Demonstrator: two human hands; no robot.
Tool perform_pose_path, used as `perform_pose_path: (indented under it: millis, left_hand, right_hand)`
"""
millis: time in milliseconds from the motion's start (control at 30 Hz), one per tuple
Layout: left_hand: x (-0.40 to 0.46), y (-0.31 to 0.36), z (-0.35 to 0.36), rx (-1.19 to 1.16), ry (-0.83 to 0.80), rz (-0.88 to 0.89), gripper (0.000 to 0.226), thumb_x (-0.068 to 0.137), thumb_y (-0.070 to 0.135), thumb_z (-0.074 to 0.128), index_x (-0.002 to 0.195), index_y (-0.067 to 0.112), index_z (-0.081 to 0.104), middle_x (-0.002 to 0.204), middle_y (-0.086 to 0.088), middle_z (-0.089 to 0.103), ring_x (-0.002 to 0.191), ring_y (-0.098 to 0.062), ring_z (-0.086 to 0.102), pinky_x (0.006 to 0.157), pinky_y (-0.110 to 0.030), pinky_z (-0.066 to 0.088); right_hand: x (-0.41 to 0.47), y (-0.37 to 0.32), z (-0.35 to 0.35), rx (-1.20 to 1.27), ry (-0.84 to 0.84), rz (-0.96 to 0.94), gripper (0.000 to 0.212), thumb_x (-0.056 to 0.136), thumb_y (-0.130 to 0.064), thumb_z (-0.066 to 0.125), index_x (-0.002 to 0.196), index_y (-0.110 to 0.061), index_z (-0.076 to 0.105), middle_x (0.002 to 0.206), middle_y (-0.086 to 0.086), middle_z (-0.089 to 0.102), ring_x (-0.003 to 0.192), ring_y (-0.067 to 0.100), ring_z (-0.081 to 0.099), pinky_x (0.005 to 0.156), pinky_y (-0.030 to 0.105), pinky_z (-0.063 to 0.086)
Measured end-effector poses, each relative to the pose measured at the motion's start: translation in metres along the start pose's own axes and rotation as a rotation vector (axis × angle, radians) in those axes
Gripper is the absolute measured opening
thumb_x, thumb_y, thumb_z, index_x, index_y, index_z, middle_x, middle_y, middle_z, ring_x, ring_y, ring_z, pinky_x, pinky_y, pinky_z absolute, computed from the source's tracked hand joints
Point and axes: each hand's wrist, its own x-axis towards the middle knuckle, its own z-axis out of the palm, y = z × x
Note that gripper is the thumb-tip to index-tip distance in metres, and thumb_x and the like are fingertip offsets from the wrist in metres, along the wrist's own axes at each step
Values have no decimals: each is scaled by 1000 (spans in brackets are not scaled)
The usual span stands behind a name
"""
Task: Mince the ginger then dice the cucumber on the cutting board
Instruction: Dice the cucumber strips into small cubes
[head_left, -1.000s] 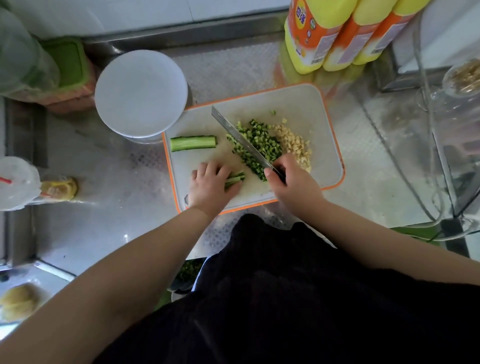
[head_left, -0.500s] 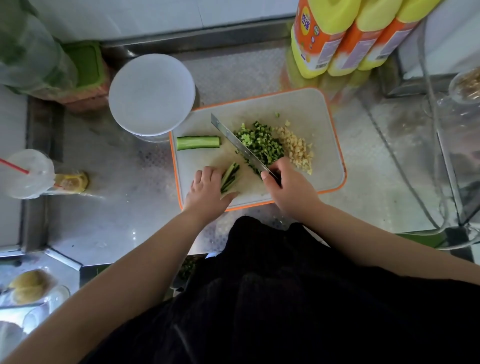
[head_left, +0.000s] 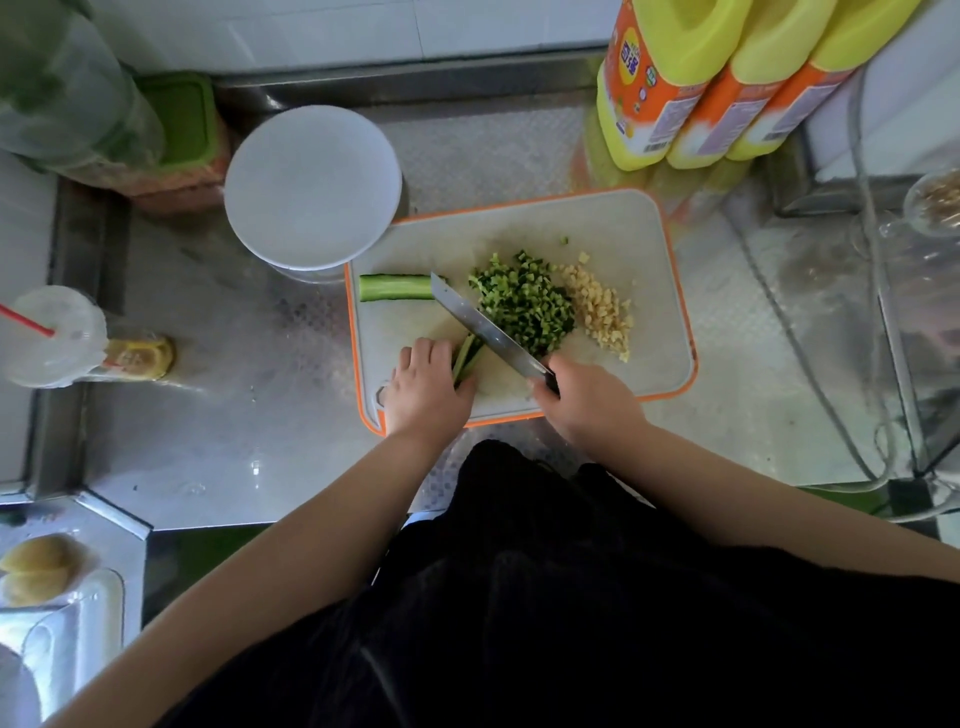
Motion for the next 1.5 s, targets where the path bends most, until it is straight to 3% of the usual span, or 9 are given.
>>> perform_pose_path:
  millis: [133, 267, 367, 467, 633, 967, 1067, 1233, 1500]
  left_hand:
    - [3, 1, 3, -37, 79, 35, 38, 91, 40, 58, 118, 12, 54, 120, -6, 50, 115, -26, 42, 87, -39, 39]
    - [2, 1, 6, -270, 240, 139, 32, 89, 26, 65, 111, 5, 58, 111, -10, 57, 105, -28, 50, 79, -37, 44]
    - [6, -5, 15, -348, 320, 230, 25, 88, 26, 57, 96, 4, 65, 100, -12, 60, 95, -25, 50, 75, -38, 47]
    - [10, -10, 23, -334, 336, 286, 26, 89, 27, 56, 90, 4, 68, 96, -11, 62, 93, -22, 51, 68, -39, 50]
    - [14, -17, 29, -325, 366, 346, 20, 90, 23, 61, 89, 5, 69, 96, -9, 63, 93, -21, 52, 71, -36, 49]
    - [15, -19, 28, -321, 415, 387, 13, 88, 17, 68, 91, 5, 67, 98, -13, 59, 91, -27, 53, 71, -36, 49]
    - [10, -21, 24, -330, 426, 384, 17, 89, 20, 65, 89, 4, 67, 97, -12, 59, 91, -27, 54, 73, -32, 47]
    - [8, -22, 24, -299, 348, 340, 10, 86, 11, 71, 89, 2, 68, 96, -12, 60, 91, -29, 56, 70, -39, 51]
    - [9, -22, 26, -263, 380, 347, 24, 91, 23, 56, 88, 2, 67, 95, -12, 61, 88, -27, 55, 61, -41, 53]
  right_hand:
    - [-3, -1, 3, -50, -14, 2, 21, 99, -29, 40, 85, -13, 40, 66, 1, 44, 74, 33, 55, 57, 34, 33]
    - [-4, -2, -1, -82, -24, 12, 20, 100, -29, 38, 86, -15, 36, 65, -1, 43, 75, 34, 56, 57, 34, 32]
    - [-5, -4, -4, -110, -12, 8, 18, 101, -29, 37, 89, -15, 37, 72, 5, 49, 75, 34, 55, 57, 34, 32]
    - [-6, -6, -3, -119, -25, -11, 19, 101, -29, 36, 89, -14, 37, 68, 1, 43, 70, 32, 51, 56, 34, 31]
    - [-2, -6, 2, -141, -63, 33, 21, 101, -30, 35, 87, -15, 36, 65, -2, 40, 65, 27, 45, 56, 33, 32]
    - [11, 1, 7, -22, -85, 117, 27, 102, -30, 38, 84, -9, 39, 66, 0, 41, 71, 27, 46, 60, 33, 31]
    - [7, 4, 4, -40, -59, 93, 26, 102, -30, 38, 85, -10, 39, 66, 1, 42, 74, 31, 52, 59, 34, 31]
    - [-1, -2, 3, -95, -39, -7, 25, 102, -30, 36, 84, -13, 35, 61, -2, 38, 61, 25, 43, 53, 33, 29]
    - [11, -10, 16, -144, -93, 45, 22, 101, -26, 38, 84, -12, 37, 63, 0, 41, 63, 26, 48, 54, 34, 36]
